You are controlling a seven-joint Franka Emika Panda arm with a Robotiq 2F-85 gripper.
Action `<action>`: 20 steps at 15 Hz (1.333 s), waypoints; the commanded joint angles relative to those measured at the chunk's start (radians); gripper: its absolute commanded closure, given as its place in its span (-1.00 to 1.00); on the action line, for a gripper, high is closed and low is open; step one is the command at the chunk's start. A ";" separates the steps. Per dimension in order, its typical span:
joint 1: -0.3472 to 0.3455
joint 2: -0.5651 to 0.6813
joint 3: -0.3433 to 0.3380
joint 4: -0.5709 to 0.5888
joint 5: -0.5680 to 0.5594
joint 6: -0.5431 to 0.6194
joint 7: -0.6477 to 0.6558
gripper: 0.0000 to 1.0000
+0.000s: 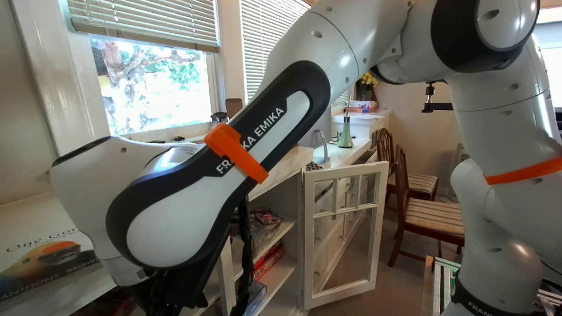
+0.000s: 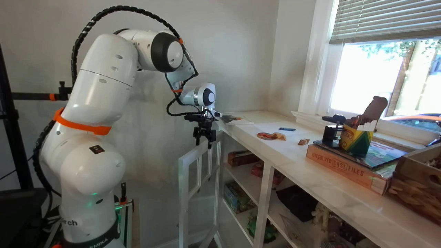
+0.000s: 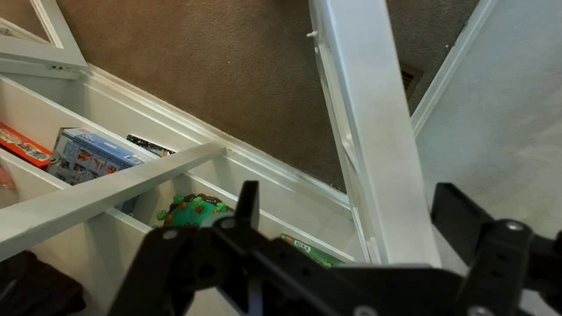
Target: Close the left cabinet door.
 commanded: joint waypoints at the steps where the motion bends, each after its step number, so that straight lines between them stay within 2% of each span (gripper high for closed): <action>1: -0.025 -0.033 0.011 -0.055 -0.004 0.000 0.015 -1.00; 20: -0.056 -0.076 -0.015 -0.131 -0.066 0.030 0.128 -1.00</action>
